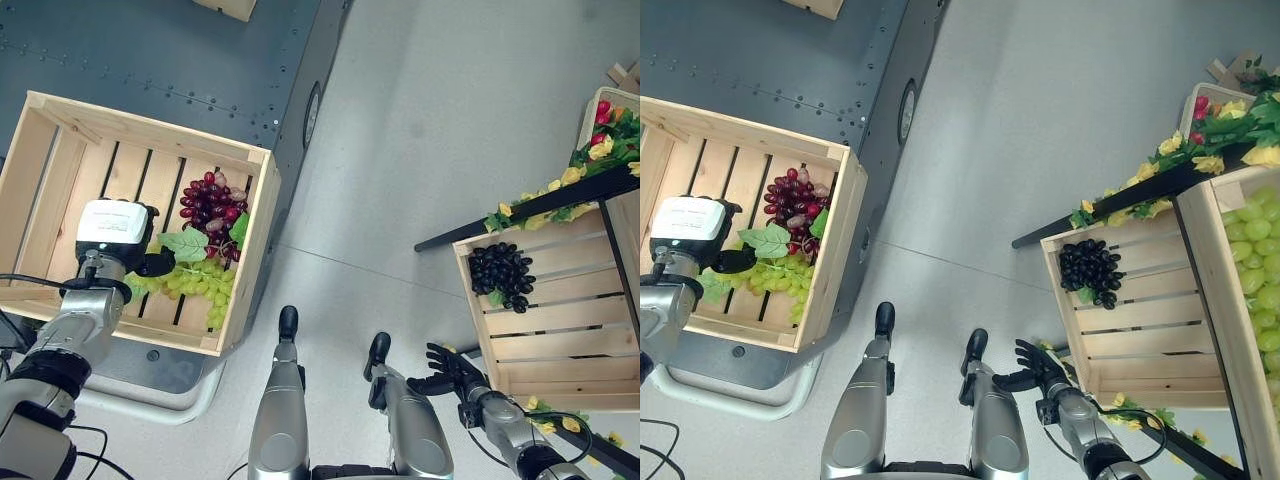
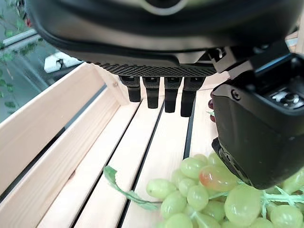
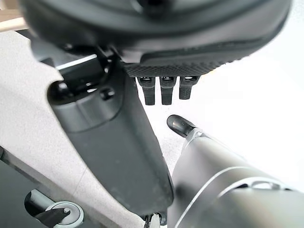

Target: Pick up the fruits from the basket on one side to the basket on the other side

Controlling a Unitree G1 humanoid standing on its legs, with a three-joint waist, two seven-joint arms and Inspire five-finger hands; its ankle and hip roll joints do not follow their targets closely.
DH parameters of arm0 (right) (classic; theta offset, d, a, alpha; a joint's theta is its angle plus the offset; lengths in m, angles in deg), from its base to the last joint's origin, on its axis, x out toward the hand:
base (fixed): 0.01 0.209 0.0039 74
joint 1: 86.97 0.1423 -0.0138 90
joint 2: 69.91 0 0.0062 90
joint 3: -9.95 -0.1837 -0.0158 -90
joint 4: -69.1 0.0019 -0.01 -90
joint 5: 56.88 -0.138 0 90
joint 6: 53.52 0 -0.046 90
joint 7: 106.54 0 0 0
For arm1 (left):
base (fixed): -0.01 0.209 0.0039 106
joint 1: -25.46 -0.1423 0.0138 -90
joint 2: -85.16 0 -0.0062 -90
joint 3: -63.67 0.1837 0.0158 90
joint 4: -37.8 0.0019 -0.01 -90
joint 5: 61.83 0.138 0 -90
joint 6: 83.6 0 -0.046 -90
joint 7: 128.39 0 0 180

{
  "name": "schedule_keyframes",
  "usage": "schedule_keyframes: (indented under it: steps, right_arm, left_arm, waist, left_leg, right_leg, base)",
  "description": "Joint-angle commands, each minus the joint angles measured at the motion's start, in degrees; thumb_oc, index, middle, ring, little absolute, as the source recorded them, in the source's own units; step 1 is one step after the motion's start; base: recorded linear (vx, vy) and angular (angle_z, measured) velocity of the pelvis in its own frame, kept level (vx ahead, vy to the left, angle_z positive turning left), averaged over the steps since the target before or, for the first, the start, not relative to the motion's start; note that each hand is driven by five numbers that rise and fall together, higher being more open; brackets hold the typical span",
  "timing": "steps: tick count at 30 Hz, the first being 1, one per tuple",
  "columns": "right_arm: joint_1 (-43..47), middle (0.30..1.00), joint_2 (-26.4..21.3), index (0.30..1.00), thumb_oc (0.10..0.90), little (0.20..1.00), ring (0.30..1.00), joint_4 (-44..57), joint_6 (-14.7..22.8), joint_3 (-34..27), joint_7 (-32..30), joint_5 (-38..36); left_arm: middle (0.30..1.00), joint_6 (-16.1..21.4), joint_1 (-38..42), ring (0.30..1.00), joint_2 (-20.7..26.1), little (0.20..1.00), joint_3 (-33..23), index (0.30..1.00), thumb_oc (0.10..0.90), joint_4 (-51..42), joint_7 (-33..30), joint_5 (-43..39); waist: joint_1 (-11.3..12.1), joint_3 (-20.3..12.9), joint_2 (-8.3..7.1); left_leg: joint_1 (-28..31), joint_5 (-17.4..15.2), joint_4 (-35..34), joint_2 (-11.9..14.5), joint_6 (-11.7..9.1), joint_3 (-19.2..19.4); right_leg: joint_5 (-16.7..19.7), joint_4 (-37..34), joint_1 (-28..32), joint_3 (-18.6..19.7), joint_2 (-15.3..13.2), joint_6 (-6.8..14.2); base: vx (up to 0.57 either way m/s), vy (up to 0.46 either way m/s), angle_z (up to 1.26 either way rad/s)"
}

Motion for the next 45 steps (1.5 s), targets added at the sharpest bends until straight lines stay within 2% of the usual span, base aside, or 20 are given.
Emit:
schedule_keyframes:
  steps: [1, 2, 5, 8, 10, 11, 13, 16, 18, 19, 20, 21, 24, 29, 31, 34, 38, 45]
  right_arm:
    - [-3.51, 0.9, -3.41, 0.9, 0.8, 0.9, 0.9, 2.7, 1.56, -1.33, 1.11, -3.25]
    - [-3.57, 0.9, -3.4, 0.9, 0.8, 0.9, 0.9, 2.67, 1.65, -1.35, 1.14, -3.28]
    - [-4.72, 0.9, -2.57, 0.9, 0.8, 0.9, 0.9, 3.22, 2.19, -1.99, 0.81, -4.36]
    - [-5.11, 0.9, -1.38, 0.9, 0.8, 0.9, 0.9, 3.32, 2.42, -2.15, -0.08, -5.44]
    - [-5.48, 0.9, -0.53, 0.9, 0.8, 0.9, 0.9, 3.05, 2.94, -2.33, -0.11, -5.39]
    - [-5.99, 0.9, 0.35, 0.9, 0.8, 0.9, 0.9, 3.08, 3.33, -2.29, -0.21, -5.39]
    - [-6.26, 0.9, 1.04, 0.9, 0.8, 0.9, 0.9, 3.2, 3.34, -2.36, -0.48, -5.71]
    - [-6.41, 0.9, 1.7, 0.9, 0.8, 0.9, 0.9, 3.41, 3.23, -2.29, -1.16, -5.95]
    - [-6.52, 0.9, 1.91, 0.9, 0.8, 0.9, 0.9, 4.21, 2.67, -2.56, -1.4, -5.86]
    - [-6.7, 0.9, 1.92, 0.9, 0.8, 0.9, 0.9, 4.57, 2.28, -2.87, -1.37, -5.51]
    - [-6.7, 0.9, 1.92, 0.9, 0.8, 0.9, 0.9, 4.56, 2.25, -2.9, -1.36, -5.48]
    - [-6.87, 0.9, 1.82, 0.9, 0.8, 0.9, 0.9, 4.63, 1.89, -3.41, -1.36, -5.32]
    - [-6.84, 0.9, 1.04, 0.9, 0.8, 0.9, 0.9, 4.21, 1.97, -4.22, -0.65, -4.46]
    - [-6.17, 0.9, -0.64, 0.9, 0.8, 0.9, 0.9, 3.99, 2.03, -4.08, 0.74, -4.74]
    - [-5.81, 0.9, -1.47, 0.9, 0.8, 0.9, 0.9, 3.7, 2.07, -3.78, 1.67, -4.48]
    - [-5.39, 0.9, -1.73, 0.9, 0.8, 0.9, 0.9, 2.92, 2.54, -3.31, 2.12, -4.3]
    - [-4.15, 0.9, -2.11, 0.9, 0.8, 0.9, 0.9, 2.13, 2.64, -2.5, 2.6, -3.98]
    - [-3.14, 0.9, -2.03, 0.9, 0.8, 0.9, 0.9, 1.68, 2.73, -1.29, 2.2, -3.32]
  left_arm:
    - [0.9, -3.64, -1.48, 0.9, 6.42, 0.9, -8.02, 0.9, 0.8, -2.48, -4.33, -3.46]
    - [0.9, -3.69, -1.84, 0.9, 6.57, 0.9, -8.5, 0.9, 0.8, -2.71, -4.9, -3.73]
    - [0.9, -3.71, -5.66, 0.9, 8.74, 0.9, -14.9, 0.9, 0.8, -6.03, -11.17, -5.01]
    - [0.9, -1.76, -9.1, 0.9, 8.73, 0.9, -19.72, 0.9, 0.8, -8.31, -16.18, -6.19]
    - [0.9, -2.0, -11.25, 0.9, 7.29, 0.9, -22.47, 0.9, 0.8, -9.89, -19.31, -6.28]
    - [0.9, -0.64, -13.71, 0.9, 5.83, 0.9, -25.29, 0.9, 0.8, -10.86, -22.99, -7.99]
    - [0.9, 2.11, -15.55, 0.9, 3.34, 0.9, -27.98, 0.9, 0.8, -12.19, -25.87, -11.89]
    - [0.9, 3.92, -16.6, 0.9, 1.37, 0.9, -29.83, 0.9, 0.8, -13.49, -25.42, -13.05]
    - [0.9, 5.7, -17.65, 0.9, -0.21, 0.9, -30.51, 0.9, 0.8, -15.12, -21.7, -14.0]
    - [0.9, 6.49, -18.17, 0.9, -0.41, 0.9, -30.1, 0.9, 0.8, -16.24, -16.74, -13.37]
    - [0.9, 6.72, -18.2, 0.9, -0.39, 0.9, -30.05, 0.9, 0.8, -16.37, -16.41, -13.4]
    - [0.9, 7.7, -18.8, 0.9, -0.53, 0.9, -29.36, 0.9, 0.8, -17.62, -11.93, -13.24]
    - [0.9, 5.7, -18.37, 0.9, 0.51, 0.9, -27.26, 0.9, 0.8, -19.28, -6.77, -11.3]
    - [0.9, 4.95, -15.48, 0.9, 3.65, 0.9, -22.64, 0.9, 0.8, -18.47, -4.32, -7.56]
    - [0.9, 5.31, -12.61, 0.9, 5.62, 0.9, -18.85, 0.9, 0.8, -17.0, -2.77, -6.5]
    - [0.9, 5.39, -10.14, 0.9, 6.17, 0.9, -15.67, 0.9, 0.8, -15.64, -2.29, -6.06]
    - [0.9, 4.71, -5.5, 0.9, 5.8, 0.9, -10.21, 0.9, 0.8, -13.01, -0.33, -7.61]
    - [0.9, 3.95, -2.55, 0.9, 3.5, 0.9, -6.1, 0.9, 0.8, -8.77, -0.1, -4.92]
  waist:
    - [0.28, -0.64, 0.35]
    - [0.3, -0.63, 0.34]
    - [1.69, -0.34, 0.23]
    - [2.75, -0.34, 0.07]
    - [3.41, -0.25, -0.04]
    - [4.06, -0.38, -0.35]
    - [4.65, -0.48, -0.6]
    - [4.96, -0.4, -0.79]
    - [5.25, -0.26, -0.74]
    - [5.29, -0.28, -0.64]
    - [5.29, -0.27, -0.63]
    - [5.25, -0.37, -0.36]
    - [4.82, -0.23, 0.25]
    - [3.86, -0.05, 0.46]
    - [3.04, 0.09, 0.42]
    - [2.5, 0.1, 0.26]
    - [1.54, 0.06, 0.05]
    - [1.06, 0.2, -0.05]
  left_leg:
    - [-0.37, -6.85, 7.05, -6.34, 2.69, 3.0]
    - [-0.37, -6.86, 7.07, -6.35, 2.68, 2.95]
    - [0.0, -7.17, 6.73, -6.68, 2.72, 2.26]
    - [-0.2, -7.32, 6.77, -7.02, 2.81, 1.52]
    - [-0.23, -7.45, 6.87, -7.18, 2.88, 0.99]
    - [0.23, -7.56, 6.37, -7.34, 2.91, 0.56]
    - [0.58, -7.61, 5.91, -7.5, 3.05, 0.27]
    - [0.54, -7.92, 6.37, -7.59, 3.07, -0.08]
    - [0.57, -7.98, 6.6, -7.62, 3.06, -0.43]
    - [0.85, -8.02, 6.53, -7.66, 3.03, -0.56]
    - [0.89, -8.01, 6.51, -7.66, 3.02, -0.56]
    - [1.11, -7.81, 6.21, -7.69, 2.97, -0.63]
    - [1.27, -7.68, 5.93, -7.89, 3.14, -0.36]
    - [0.94, -7.65, 6.32, -7.53, 3.04, 0.46]
    - [0.88, -7.54, 6.58, -7.2, 2.9, 1.14]
    - [0.85, -7.46, 6.6, -7.03, 2.86, 1.57]
    - [0.29, -7.05, 6.65, -6.72, 2.76, 2.13]
    - [0.18, -6.6, 6.67, -6.4, 2.54, 2.49]
  right_leg:
    - [0.36, 3.47, -2.31, -0.63, 3.88, -2.86]
    - [0.37, 3.43, -2.26, -0.67, 3.85, -2.85]
    - [0.12, 3.09, -1.51, -1.5, 3.67, -2.81]
    - [0.03, 3.18, -1.4, -2.19, 3.64, -2.97]
    - [-0.09, 3.39, -1.24, -2.68, 3.58, -3.07]
    - [-0.15, 2.96, -0.63, -3.09, 3.65, -3.11]
    - [-0.21, 2.84, -0.35, -3.45, 3.67, -3.11]
    - [-0.44, 3.25, -0.27, -3.68, 3.65, -3.2]
    - [-0.58, 3.59, -0.08, -3.95, 3.64, -3.3]
    - [-0.62, 3.57, 0.14, -3.97, 3.64, -3.27]
    - [-0.62, 3.57, 0.17, -3.97, 3.65, -3.27]
    - [-0.56, 3.39, 0.41, -3.92, 3.63, -3.23]
    - [-0.3, 2.96, 0.53, -3.83, 3.53, -3.07]
    - [-0.16, 3.14, 0.06, -3.58, 3.55, -2.99]
    - [0.03, 3.14, -0.07, -3.07, 3.67, -2.81]
    - [0.27, 3.03, -0.29, -2.78, 3.74, -2.68]
    - [0.49, 3.34, -1.19, -2.36, 3.92, -2.67]
    - [0.41, 3.83, -1.65, -2.12, 3.92, -2.76]
  base:
    - [0.0, 0.0, 0.0]
    - [0.03, -0.043, 0.02]
    - [0.02, -0.079, 0.03]
    - [0.01, -0.085, 0.11]
    - [0.02, -0.077, 0.13]
    - [0.03, -0.075, 0.1]
    - [0.02, -0.065, 0.06]
    - [0.01, -0.04, 0.03]
    - [0.01, -0.018, 0.11]
    - [0.01, -0.001, 0.11]
    - [0.02, 0.01, 0.08]
    - [0.01, 0.017, 0.05]
    - [0.0, 0.037, 0.04]
    - [-0.01, 0.036, -0.02]
    - [0.01, 0.038, 0.01]
    - [0.0, 0.005, -0.01]
    - [0.0, 0.018, -0.04]
    - [0.0, 0.012, -0.04]
